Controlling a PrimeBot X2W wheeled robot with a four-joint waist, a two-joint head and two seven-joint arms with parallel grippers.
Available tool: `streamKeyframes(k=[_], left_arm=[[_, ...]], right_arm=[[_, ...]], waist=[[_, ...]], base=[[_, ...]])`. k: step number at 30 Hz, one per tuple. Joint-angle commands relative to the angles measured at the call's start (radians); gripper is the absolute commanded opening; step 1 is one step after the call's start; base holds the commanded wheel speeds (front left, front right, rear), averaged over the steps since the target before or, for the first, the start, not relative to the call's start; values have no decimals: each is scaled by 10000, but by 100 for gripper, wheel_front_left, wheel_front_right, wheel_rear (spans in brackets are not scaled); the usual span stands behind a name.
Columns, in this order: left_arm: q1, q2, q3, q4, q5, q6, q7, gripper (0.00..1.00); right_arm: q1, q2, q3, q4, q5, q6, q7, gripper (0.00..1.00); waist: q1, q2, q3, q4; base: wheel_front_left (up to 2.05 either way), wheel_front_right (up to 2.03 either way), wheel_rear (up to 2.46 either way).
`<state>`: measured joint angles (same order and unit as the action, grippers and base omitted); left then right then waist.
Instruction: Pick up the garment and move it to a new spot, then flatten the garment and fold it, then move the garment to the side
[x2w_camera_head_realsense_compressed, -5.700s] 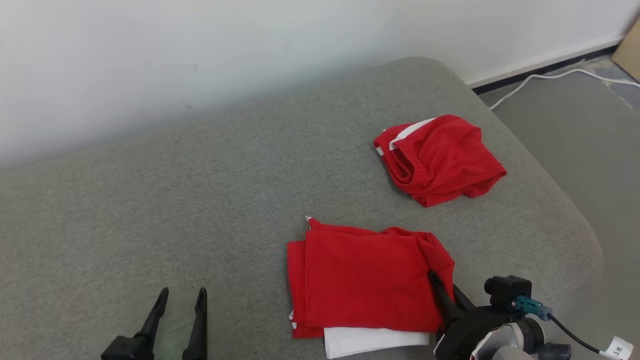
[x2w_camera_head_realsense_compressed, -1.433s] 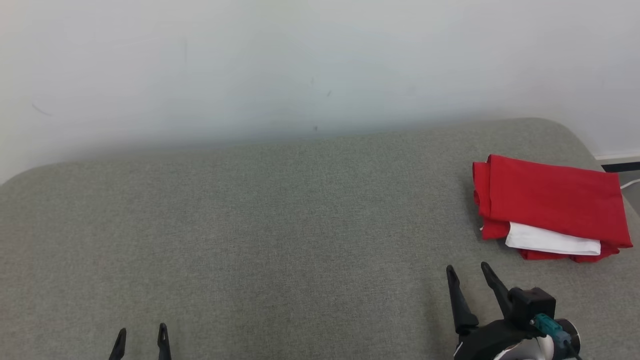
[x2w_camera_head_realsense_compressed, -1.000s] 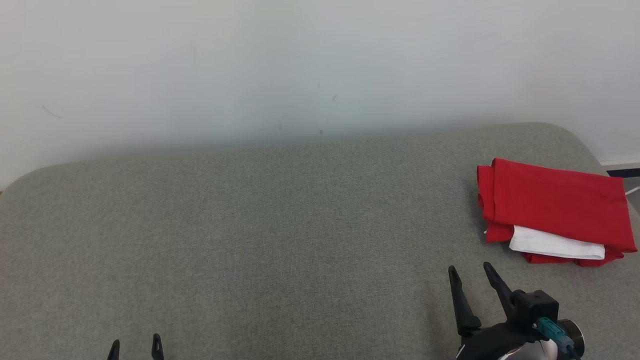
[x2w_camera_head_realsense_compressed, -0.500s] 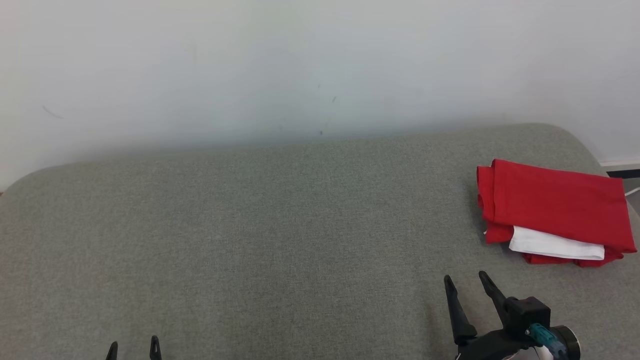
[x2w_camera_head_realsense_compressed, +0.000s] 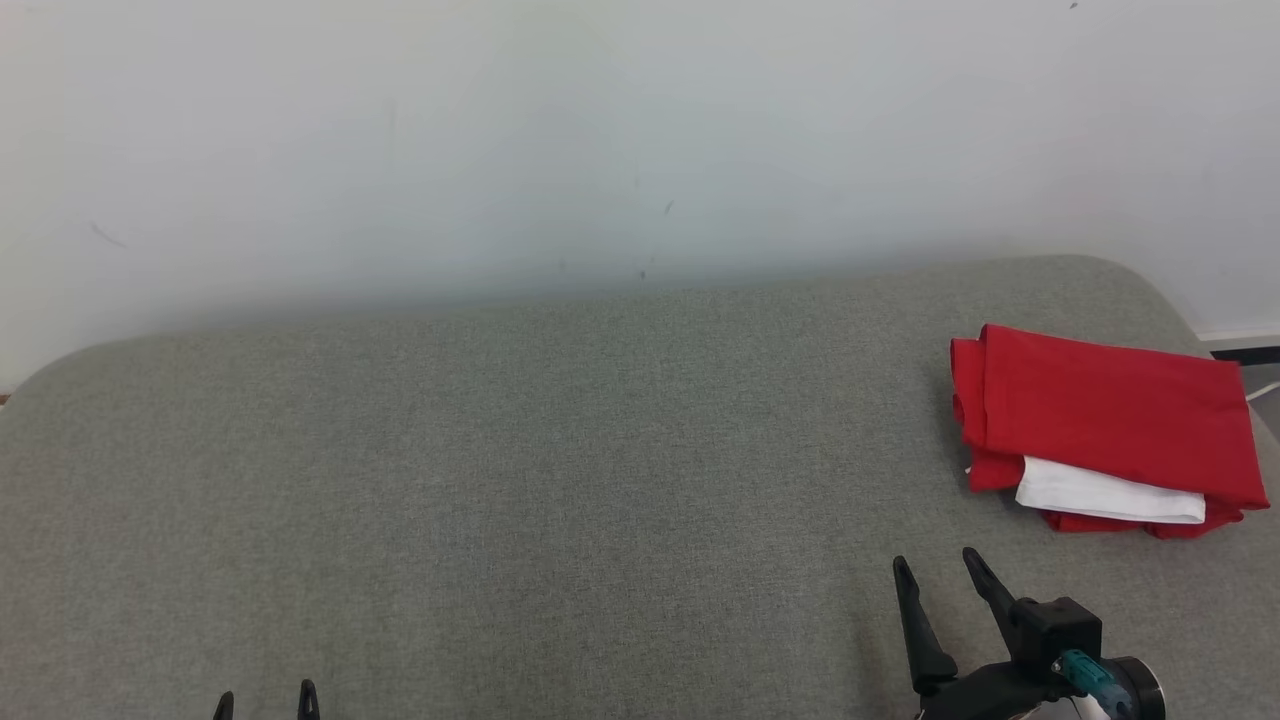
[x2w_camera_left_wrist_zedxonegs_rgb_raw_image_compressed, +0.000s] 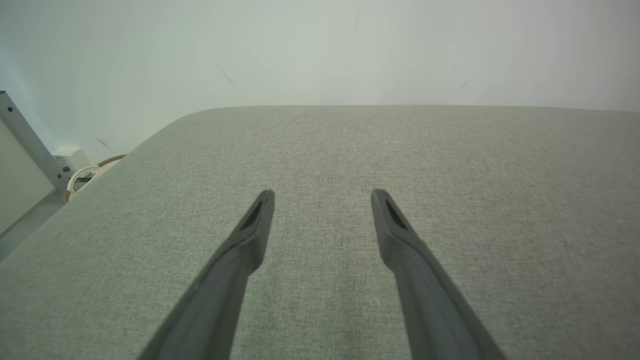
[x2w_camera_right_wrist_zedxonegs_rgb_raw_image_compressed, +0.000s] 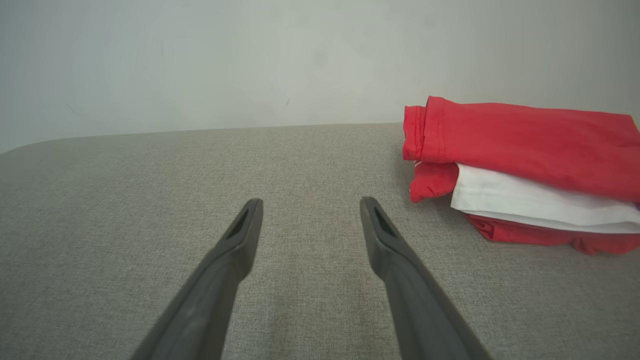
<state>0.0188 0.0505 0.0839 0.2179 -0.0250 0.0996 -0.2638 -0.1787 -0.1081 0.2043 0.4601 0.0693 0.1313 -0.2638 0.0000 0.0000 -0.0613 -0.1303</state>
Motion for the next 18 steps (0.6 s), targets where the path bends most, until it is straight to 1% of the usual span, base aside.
streamKeyframes(k=[1, 7, 8, 18], left_arm=[[116, 6, 51, 41, -14, 0, -1, 100], [124, 6, 140, 77, 0, -80, 0, 100], [3, 2, 125, 44, -2, -25, 0, 100], [-31, 25, 195, 44, -11, -85, 0, 100]], right_arm=[[-5, 12, 6, -9, -82, -12, 4, 100], [50, 20, -8, 19, 41, -12, 4, 100], [7, 25, 44, 36, 6, 0, 0, 100], [-46, 70, 17, 18, -66, -1, 0, 100]], waist=[[0, 0, -11, 4], [0, 0, -22, -7], [0, 0, -23, -7], [0, 0, 6, 84]], base=[[0, 0, 0], [0, 0, 0], [0, 0, 0], [0, 0, 0]])
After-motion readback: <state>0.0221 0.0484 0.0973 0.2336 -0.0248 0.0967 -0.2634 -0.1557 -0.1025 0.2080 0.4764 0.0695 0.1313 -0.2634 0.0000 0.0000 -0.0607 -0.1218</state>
